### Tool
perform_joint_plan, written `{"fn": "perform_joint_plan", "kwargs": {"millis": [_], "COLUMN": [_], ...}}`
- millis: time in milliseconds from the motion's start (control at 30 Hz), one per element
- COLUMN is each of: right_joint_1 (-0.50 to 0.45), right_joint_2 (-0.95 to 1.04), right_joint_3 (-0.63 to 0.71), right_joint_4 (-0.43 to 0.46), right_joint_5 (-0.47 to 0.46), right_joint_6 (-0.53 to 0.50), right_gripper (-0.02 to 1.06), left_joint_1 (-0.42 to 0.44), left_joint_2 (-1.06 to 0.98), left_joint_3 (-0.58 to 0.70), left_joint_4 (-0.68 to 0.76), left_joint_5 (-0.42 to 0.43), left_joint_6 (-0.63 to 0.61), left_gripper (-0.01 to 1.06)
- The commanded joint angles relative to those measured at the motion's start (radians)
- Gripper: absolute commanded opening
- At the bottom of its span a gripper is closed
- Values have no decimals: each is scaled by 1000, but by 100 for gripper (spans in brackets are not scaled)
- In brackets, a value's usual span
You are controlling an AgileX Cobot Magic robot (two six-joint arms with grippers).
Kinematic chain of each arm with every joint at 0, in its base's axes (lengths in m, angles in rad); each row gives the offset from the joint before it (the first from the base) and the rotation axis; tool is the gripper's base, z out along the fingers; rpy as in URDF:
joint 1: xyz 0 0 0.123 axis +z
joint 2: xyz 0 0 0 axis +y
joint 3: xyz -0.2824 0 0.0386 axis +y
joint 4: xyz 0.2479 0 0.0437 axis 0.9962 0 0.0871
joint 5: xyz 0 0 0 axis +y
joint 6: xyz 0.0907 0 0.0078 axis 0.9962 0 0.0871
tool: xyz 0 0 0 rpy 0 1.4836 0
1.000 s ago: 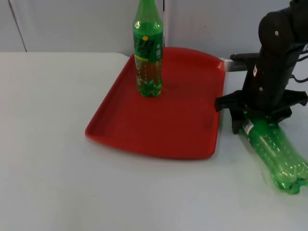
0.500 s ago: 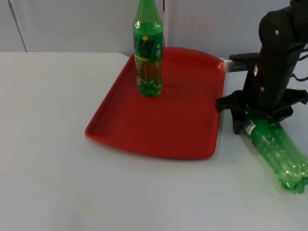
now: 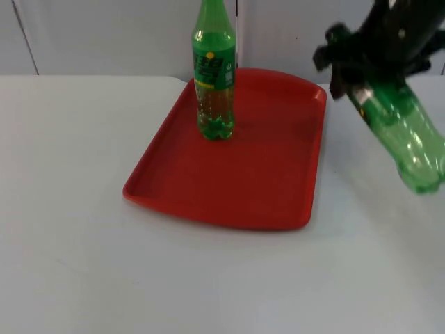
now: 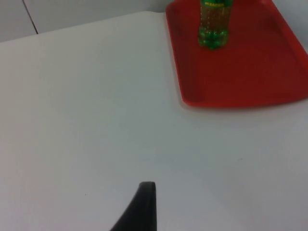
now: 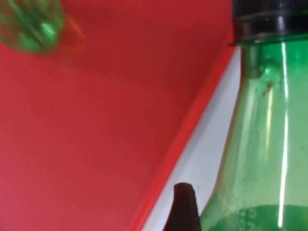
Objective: Place the bottle upright on the tray.
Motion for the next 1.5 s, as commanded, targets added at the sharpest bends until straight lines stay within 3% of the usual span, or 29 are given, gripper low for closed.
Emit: {"fn": "perform_joint_plan", "kwargs": {"millis": [0,100,400,433,600,633,767,800,933,1033,1167,1333,1467], "right_joint_1": [14,23,82,82,113,113,134,134,144,144,144,144,144], "right_joint_2": [-58,-108,-312,-312,-382,-382,-400,-400,-400,-400,-400,-400,-400], "right_joint_3": [-2,17,228,228,397,397,538,538,678,718,727,727,727], "right_joint_4": [3,8,21,21,21,21,21,21,21,21,21,23,20], "right_joint_5": [-29,-86,-423,-423,-752,-752,-1041,-1041,-1398,-1520,-1532,-1464,-1439], "right_joint_6": [-28,-37,-115,-115,-131,-131,-131,-131,-121,-106,-98,-145,-90], "right_gripper": [0,0,0,0,0,0,0,0,0,0,0,0,0], "left_joint_1": [-2,-2,-2,-2,-2,-2,-2,-2,-2,-2,-2,-2,-2], "left_joint_2": [-3,-3,-3,-3,-3,-3,-3,-3,-3,-3,-3,-3,-3], "left_joint_3": [5,5,5,5,5,5,5,5,5,5,5,5,5], "left_joint_4": [3,3,3,3,5,5,5,5,5,5,5,5,5], "left_joint_5": [-2,-2,-2,-2,-2,-2,-2,-2,-2,-2,-2,-2,-2], "left_joint_6": [-8,-8,-8,-8,-8,-8,-8,-8,-8,-8,-8,-8,-8], "left_gripper": [93,93,93,93,93,93,93,93,93,93,93,93,93]}}
